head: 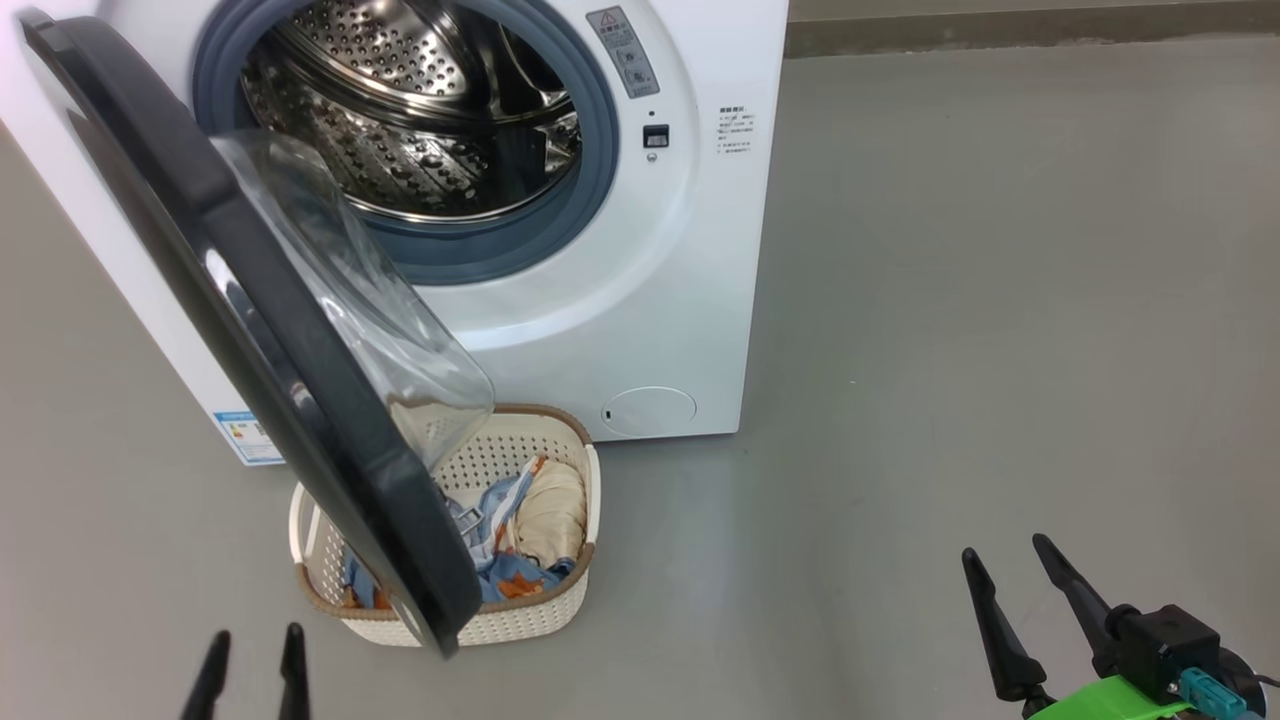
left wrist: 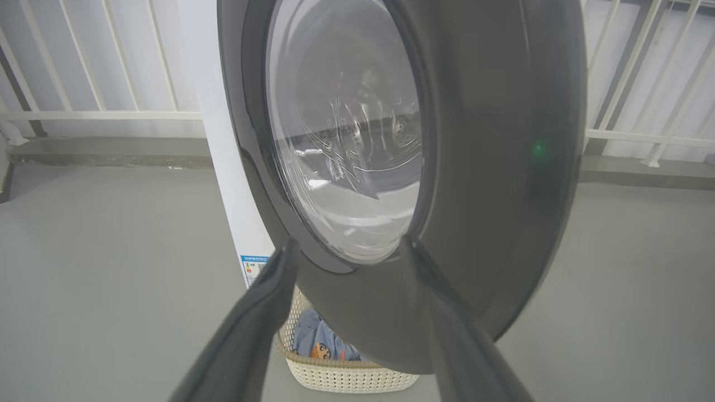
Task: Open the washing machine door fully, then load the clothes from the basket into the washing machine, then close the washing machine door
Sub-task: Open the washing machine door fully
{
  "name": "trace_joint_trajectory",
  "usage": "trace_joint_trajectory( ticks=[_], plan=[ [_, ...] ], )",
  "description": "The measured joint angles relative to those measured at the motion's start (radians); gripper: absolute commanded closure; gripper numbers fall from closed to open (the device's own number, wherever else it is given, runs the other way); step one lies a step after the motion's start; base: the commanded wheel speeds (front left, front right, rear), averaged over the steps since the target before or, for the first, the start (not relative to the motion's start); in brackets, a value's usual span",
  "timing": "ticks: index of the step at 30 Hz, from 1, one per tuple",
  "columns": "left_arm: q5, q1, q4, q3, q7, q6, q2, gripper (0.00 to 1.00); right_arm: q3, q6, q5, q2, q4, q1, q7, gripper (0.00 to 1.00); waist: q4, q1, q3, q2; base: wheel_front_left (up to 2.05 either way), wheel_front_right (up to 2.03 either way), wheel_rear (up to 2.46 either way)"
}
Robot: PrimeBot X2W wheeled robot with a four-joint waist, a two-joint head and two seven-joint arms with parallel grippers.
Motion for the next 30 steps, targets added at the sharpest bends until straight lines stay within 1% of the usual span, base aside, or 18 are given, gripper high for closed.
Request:
trace_joint_trajectory(
  ticks=[1, 7, 10, 16, 20, 22, 24, 30],
  plan=[
    [0.000, 0.000, 0.005, 0.000, 0.000, -0.002, 0.000, 1.00, 0.002, 0.000, 0.001, 0.000, 0.003, 0.000, 0.000, 0.00, -0.001, 0.0000, 0.001, 0.0001, 0.00, 0.00, 0.00],
    [-0.001, 0.000, 0.009, 0.002, 0.000, -0.012, 0.000, 1.00, 0.004, 0.000, 0.012, 0.001, 0.010, -0.001, 0.000, 0.00, 0.001, 0.0000, 0.002, 0.0000, 0.00, 0.00, 0.00],
    [-0.004, -0.002, -0.033, 0.012, 0.000, -0.018, 0.000, 1.00, 0.004, 0.000, 0.017, 0.002, 0.012, -0.001, 0.000, 0.00, 0.005, 0.0000, 0.002, 0.0000, 0.00, 0.00, 0.00],
    [-0.004, -0.048, -0.228, 0.060, 0.000, -0.034, 0.000, 1.00, -0.002, 0.000, 0.025, 0.012, 0.014, -0.002, 0.000, 0.00, 0.012, 0.0000, 0.001, 0.0001, 0.00, 0.00, 0.00],
    [0.024, -0.131, -0.370, 0.053, -0.001, -0.053, 0.013, 1.00, -0.002, 0.000, 0.033, 0.014, 0.014, -0.003, 0.000, 0.00, 0.016, 0.0000, -0.001, 0.0001, 0.00, 0.00, 0.00],
    [0.035, -0.182, -0.427, 0.018, -0.001, -0.064, 0.031, 1.00, -0.001, 0.000, 0.033, 0.015, 0.015, -0.004, 0.000, 0.00, 0.018, 0.0000, -0.002, 0.0001, 0.00, 0.00, 0.00],
    [0.047, -0.230, -0.461, -0.040, -0.002, -0.070, 0.047, 1.00, -0.001, 0.000, 0.033, 0.016, 0.016, -0.004, 0.000, 0.00, 0.019, 0.0000, -0.005, 0.0000, 0.00, 0.00, 0.00],
    [0.051, -0.351, -0.491, -0.263, -0.002, -0.074, 0.074, 1.00, 0.000, 0.000, 0.033, 0.018, 0.022, -0.007, 0.000, 0.00, 0.015, 0.0001, -0.008, 0.0000, 0.00, 0.00, 0.00]
  ],
)
